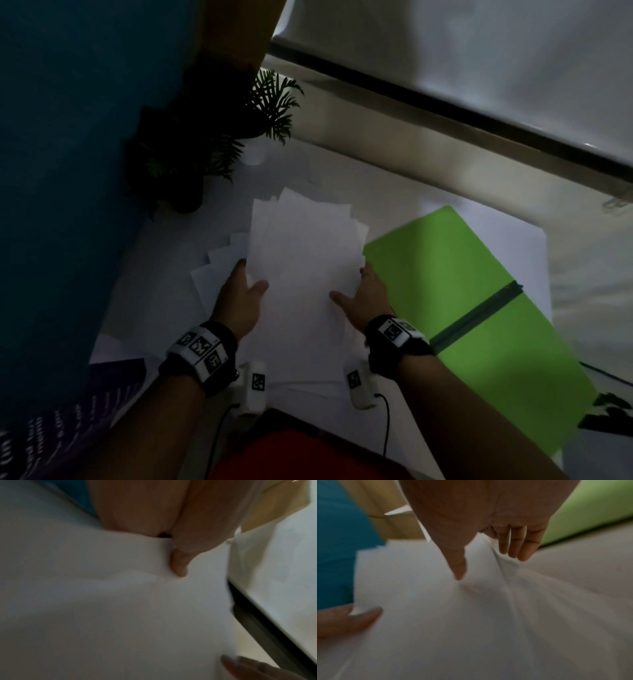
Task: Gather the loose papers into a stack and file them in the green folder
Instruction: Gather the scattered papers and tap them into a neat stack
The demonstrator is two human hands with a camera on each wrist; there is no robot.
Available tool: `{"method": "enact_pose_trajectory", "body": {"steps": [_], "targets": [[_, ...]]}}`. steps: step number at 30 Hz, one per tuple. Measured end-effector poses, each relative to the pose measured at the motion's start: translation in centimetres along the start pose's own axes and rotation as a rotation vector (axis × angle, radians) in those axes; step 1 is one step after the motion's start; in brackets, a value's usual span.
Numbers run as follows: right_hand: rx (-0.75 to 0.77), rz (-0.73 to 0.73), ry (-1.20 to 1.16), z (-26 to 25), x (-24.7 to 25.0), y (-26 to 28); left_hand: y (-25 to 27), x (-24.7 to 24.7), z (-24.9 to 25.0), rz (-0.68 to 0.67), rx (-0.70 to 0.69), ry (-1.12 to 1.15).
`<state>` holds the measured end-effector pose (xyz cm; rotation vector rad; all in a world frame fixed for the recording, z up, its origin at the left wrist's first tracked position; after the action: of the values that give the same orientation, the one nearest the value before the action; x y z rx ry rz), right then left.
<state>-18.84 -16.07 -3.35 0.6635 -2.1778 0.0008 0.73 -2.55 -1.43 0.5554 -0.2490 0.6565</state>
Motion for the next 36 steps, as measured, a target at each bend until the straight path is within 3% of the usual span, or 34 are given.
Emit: {"method": "enact_pose_trajectory", "body": {"steps": [3, 5, 9, 13, 17, 20, 26, 29, 32, 36], "targets": [[0.136, 0.115, -0.393, -1.3, 2.9, 0.2, 1.6, 2.1, 1.9, -0.007, -0.124, 0.147], [0.126, 0.128, -0.684, -3.4, 5.4, 0.6, 2.6, 3.4, 3.6, -0.016, -0.174, 0.207], [0.194, 0.212, -0.865, -7.6, 9.8, 2.0, 3.4, 4.7, 7.1, 0.023, -0.309, 0.269], [0.346, 0.322, -0.882, -9.1, 10.9, 3.8, 3.5, 4.4, 8.0, 0.099, -0.374, 0.296], [0.338, 0.236, -0.751, -8.3, 10.1, 4.8, 3.5, 3.6, 5.9, -0.030, -0.264, 0.282], [0.316, 0.286, -0.737, -8.2, 10.5, 4.8, 3.3, 3.0, 5.9, -0.052, -0.173, 0.365], [0.377, 0.439, -0.868, -9.6, 12.4, 4.6, 3.2, 2.6, 7.5, -0.125, -0.264, 0.424], [0.375, 0.568, -0.895, -10.5, 12.9, 4.5, 3.8, 3.2, 9.1, -0.031, -0.407, 0.479], [0.392, 0.606, -0.953, -9.9, 12.5, 4.7, 4.8, 3.6, 11.7, 0.079, -0.600, 0.531], [0.402, 0.592, -0.986, -9.5, 12.5, 4.9, 4.9, 3.1, 13.5, 0.208, -0.608, 0.506]]}}
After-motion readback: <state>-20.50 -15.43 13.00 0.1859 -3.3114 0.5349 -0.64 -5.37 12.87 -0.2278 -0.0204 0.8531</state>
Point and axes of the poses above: each hand's wrist, its own y-axis away from the middle knuckle, its own x-axis out of the back of the hand, z = x × y, the point moved 2 cm from there along -y, towards the middle knuckle, and after that the axes turned 5 degrees about x, right-handed, at the moved point
